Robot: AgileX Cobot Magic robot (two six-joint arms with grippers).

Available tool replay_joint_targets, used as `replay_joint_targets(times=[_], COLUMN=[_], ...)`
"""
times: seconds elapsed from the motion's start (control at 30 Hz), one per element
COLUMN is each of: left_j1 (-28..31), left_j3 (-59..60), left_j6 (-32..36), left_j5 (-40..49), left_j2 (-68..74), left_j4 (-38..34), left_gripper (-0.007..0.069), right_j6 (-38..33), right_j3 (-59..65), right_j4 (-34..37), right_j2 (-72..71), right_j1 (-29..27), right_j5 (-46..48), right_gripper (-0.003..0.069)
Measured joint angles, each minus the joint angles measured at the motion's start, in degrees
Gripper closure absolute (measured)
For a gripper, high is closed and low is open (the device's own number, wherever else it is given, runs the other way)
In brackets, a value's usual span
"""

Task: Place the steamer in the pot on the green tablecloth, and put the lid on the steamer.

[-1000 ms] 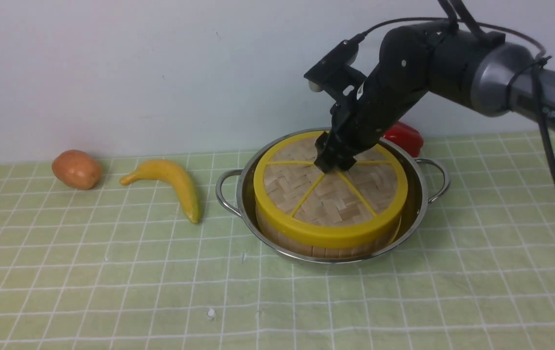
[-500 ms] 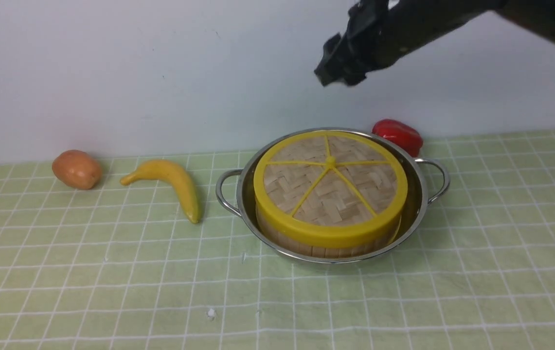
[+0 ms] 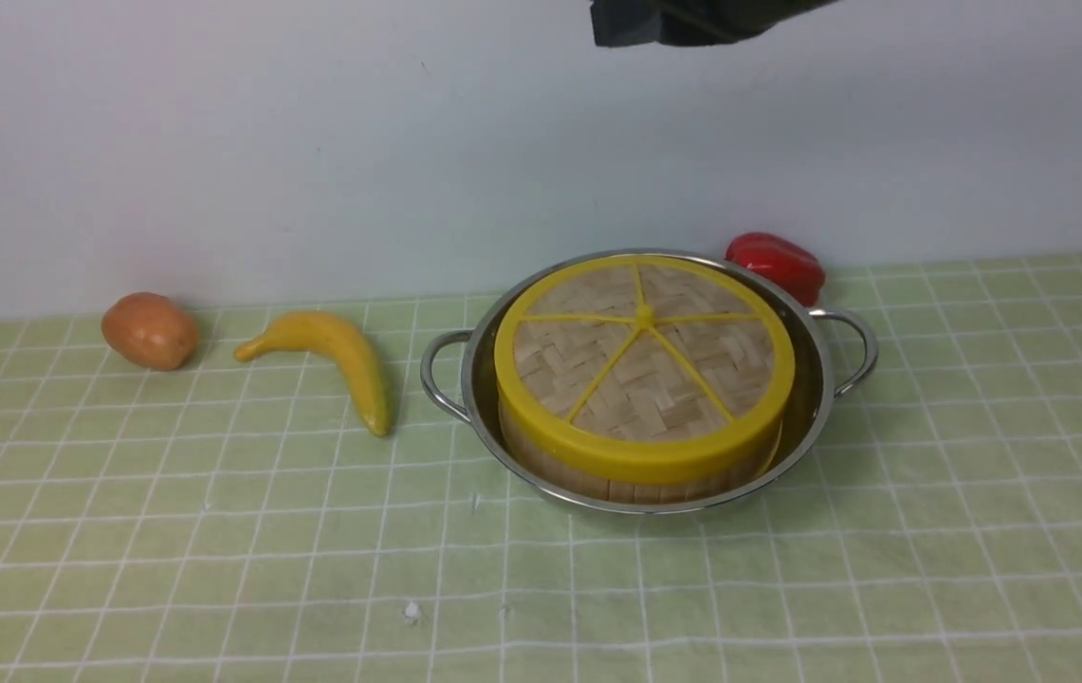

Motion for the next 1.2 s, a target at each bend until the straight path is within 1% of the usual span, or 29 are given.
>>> replay_joint_targets(times=[0.07, 0.1, 0.17, 0.23, 0.27, 0.37, 0.4, 0.43, 0.47, 0.5, 0.53, 0.57, 0.6, 0.63, 0.67, 0.7, 0.77, 0.8, 0.83, 0.87, 0.93, 1.07, 1.2], left_j1=[0.0, 0.0, 0.0, 0.0, 0.0, 0.0, 0.0, 0.0, 0.0, 0.0, 0.0, 0.0, 0.0, 0.0, 0.0, 0.0, 0.0, 0.0, 0.0, 0.0, 0.0, 0.0, 0.0], left_j3=[0.0, 0.0, 0.0, 0.0, 0.0, 0.0, 0.0, 0.0, 0.0, 0.0, 0.0, 0.0, 0.0, 0.0, 0.0, 0.0, 0.0, 0.0, 0.0, 0.0, 0.0, 0.0, 0.0], left_j6=[0.0, 0.0, 0.0, 0.0, 0.0, 0.0, 0.0, 0.0, 0.0, 0.0, 0.0, 0.0, 0.0, 0.0, 0.0, 0.0, 0.0, 0.0, 0.0, 0.0, 0.0, 0.0, 0.0], left_j5=[0.0, 0.0, 0.0, 0.0, 0.0, 0.0, 0.0, 0.0, 0.0, 0.0, 0.0, 0.0, 0.0, 0.0, 0.0, 0.0, 0.0, 0.0, 0.0, 0.0, 0.0, 0.0, 0.0], left_j2=[0.0, 0.0, 0.0, 0.0, 0.0, 0.0, 0.0, 0.0, 0.0, 0.0, 0.0, 0.0, 0.0, 0.0, 0.0, 0.0, 0.0, 0.0, 0.0, 0.0, 0.0, 0.0, 0.0], left_j4=[0.0, 0.0, 0.0, 0.0, 0.0, 0.0, 0.0, 0.0, 0.0, 0.0, 0.0, 0.0, 0.0, 0.0, 0.0, 0.0, 0.0, 0.0, 0.0, 0.0, 0.0, 0.0, 0.0], left_gripper=[0.0382, 0.0382, 0.0382, 0.0382, 0.0382, 0.0382, 0.0382, 0.0382, 0.0382, 0.0382, 0.0382, 0.0382, 0.0382, 0.0382, 0.0382, 0.0382, 0.0382, 0.0382, 0.0382, 0.0382, 0.0382, 0.0382, 0.0382], right_j6=[-1.7, -3.2, -4.1, -4.7, -5.0, -5.2, -5.2, -5.2, -5.3, -5.3, -5.4, -5.4, -5.4, -5.4, -5.1, -4.6, -4.3, -4.1, -4.0, -3.9, -3.9, -3.7, -3.7], right_j3=[0.0, 0.0, 0.8, 4.7, 9.1, 16.2, 22.7, 23.6, 33.7, 35.7, 40.8, 48.8, 52.7, 54.6, 58.2, 65.0, 71.8, 75.9, 77.2, 80.9, 86.1, 96.4, 102.0], right_j4=[-0.4, -1.4, -2.9, -5.2, -6.8, -8.9, -10.7, -11.1, -13.4, -14.0, -15.1, -16.2, -16.6, -16.6, -16.7, -16.7, -16.7, -16.6, -16.7, -16.5, -16.5, -16.3, -16.3], right_j2=[0.0, -0.1, -0.7, -3.4, -6.6, -12.3, -17.9, -18.8, -27.0, -29.9, -34.6, -41.3, -46.2, -48.3, -52.3, -60.4, -69.3, -75.0, -75.9, -81.6, -87.4, -95.4, -99.1], right_j1=[-0.1, -0.1, -0.1, -0.1, -0.1, -0.1, -0.1, -0.1, -0.1, -0.1, -0.1, -0.5, -0.8, -1.2, -1.7, -3.1, -4.8, -6.7, -7.0, -9.1, -11.9, -16.7, -17.7], right_j5=[2.6, 5.8, 8.5, 11.6, 12.1, 11.2, 9.1, 8.8, 4.8, 2.7, -0.1, -4.0, -6.2, -7.2, -9.3, -12.7, -15.2, -17.6, -18.3, -20.6, -24.0, -30.1, -30.8], right_gripper=[0.0667, 0.0665, 0.0664, 0.0662, 0.0659, 0.0658, 0.0657, 0.0657, 0.0654, 0.0654, 0.0653, 0.0651, 0.065, 0.065, 0.0648, 0.0647, 0.0643, 0.064, 0.0638, 0.0635, 0.0629, 0.0614, 0.0601])
